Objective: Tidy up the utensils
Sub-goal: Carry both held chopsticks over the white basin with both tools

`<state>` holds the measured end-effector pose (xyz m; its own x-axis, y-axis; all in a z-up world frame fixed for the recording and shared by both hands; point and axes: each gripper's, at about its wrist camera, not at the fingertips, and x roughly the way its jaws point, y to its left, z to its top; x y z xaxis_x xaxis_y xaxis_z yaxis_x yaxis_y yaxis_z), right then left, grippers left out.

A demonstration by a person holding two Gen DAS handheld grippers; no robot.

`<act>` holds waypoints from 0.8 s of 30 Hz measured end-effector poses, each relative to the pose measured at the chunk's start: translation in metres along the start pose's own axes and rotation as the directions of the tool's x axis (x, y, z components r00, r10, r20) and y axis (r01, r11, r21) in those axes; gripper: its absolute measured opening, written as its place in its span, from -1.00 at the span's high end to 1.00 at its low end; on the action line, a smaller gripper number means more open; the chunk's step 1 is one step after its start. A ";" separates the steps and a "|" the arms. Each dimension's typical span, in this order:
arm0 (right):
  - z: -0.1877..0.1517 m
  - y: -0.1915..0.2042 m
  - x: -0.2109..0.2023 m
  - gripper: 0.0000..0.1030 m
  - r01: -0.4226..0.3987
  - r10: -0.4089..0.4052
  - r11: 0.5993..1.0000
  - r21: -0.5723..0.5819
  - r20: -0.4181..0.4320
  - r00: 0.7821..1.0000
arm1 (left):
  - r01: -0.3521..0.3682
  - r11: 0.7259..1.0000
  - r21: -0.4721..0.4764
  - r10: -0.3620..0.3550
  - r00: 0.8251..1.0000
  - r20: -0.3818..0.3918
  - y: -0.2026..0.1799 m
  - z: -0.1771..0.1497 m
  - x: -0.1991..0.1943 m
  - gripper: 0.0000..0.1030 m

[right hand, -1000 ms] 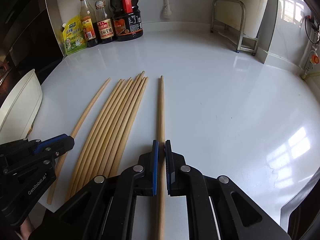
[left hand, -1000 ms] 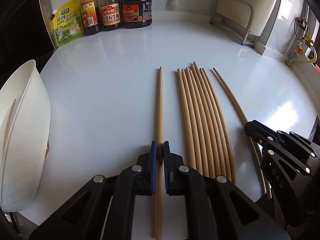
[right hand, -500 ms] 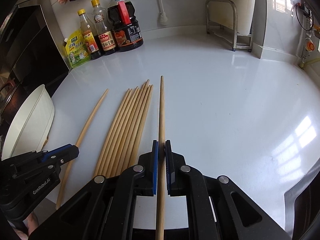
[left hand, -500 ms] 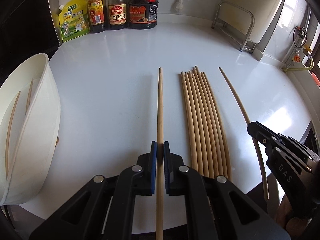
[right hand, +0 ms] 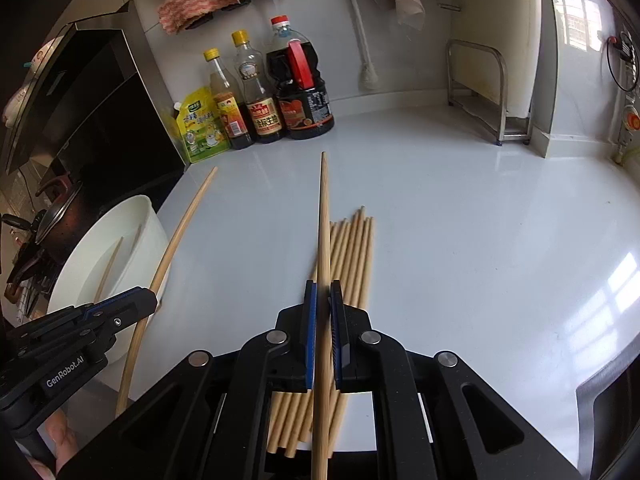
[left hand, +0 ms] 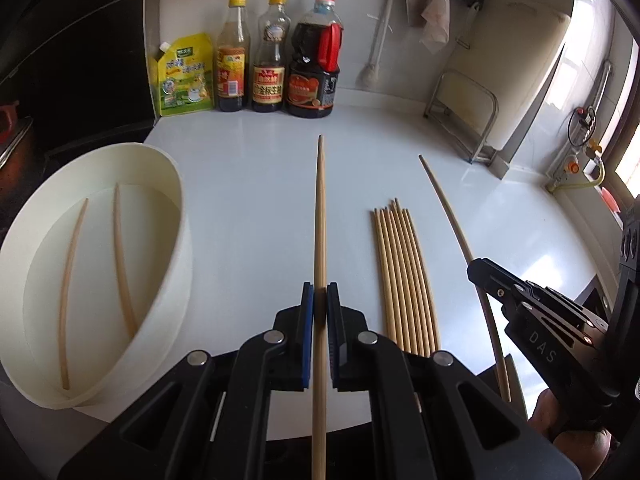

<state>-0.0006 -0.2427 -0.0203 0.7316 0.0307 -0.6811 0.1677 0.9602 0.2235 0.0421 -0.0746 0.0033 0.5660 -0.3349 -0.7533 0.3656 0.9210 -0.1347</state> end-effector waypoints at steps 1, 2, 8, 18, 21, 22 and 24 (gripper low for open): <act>0.003 0.007 0.000 0.87 -0.012 0.012 1.000 -0.006 0.005 1.000 | -0.004 1.000 -0.012 0.004 1.000 0.014 0.007 0.002 -0.006 0.86; 0.005 0.013 0.000 0.87 -0.026 0.026 1.000 -0.013 0.008 1.000 | -0.009 1.000 -0.025 0.010 1.000 0.027 0.015 0.004 -0.012 0.86; 0.022 0.071 0.011 0.87 -0.114 0.115 0.990 -0.081 0.007 0.993 | -0.043 0.994 -0.098 0.053 0.994 0.097 0.067 0.018 -0.044 0.86; 0.041 0.191 0.047 0.87 -0.272 0.267 0.939 -0.209 -0.052 0.962 | -0.187 0.957 -0.223 0.212 0.973 0.095 0.169 0.019 -0.062 0.86; 0.039 0.221 0.064 0.87 -0.305 0.291 0.924 -0.231 -0.095 0.952 | -0.214 0.945 -0.248 0.239 0.968 0.076 0.194 0.014 -0.057 0.86; 0.038 0.230 0.069 0.87 -0.312 0.294 0.920 -0.236 -0.108 0.950 | -0.219 0.942 -0.256 0.245 0.967 0.071 0.201 0.013 -0.055 0.86; 0.036 0.245 0.080 0.87 -0.325 0.300 0.913 -0.247 -0.136 0.944 | -0.222 0.938 -0.268 0.246 0.967 0.060 0.213 0.009 -0.051 0.86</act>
<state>0.1228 -0.0152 0.0052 0.6511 0.3546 -0.6711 -0.2478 0.9350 0.2536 0.0982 0.1371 0.0185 0.6819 -0.1090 -0.7233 0.0191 0.9911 -0.1314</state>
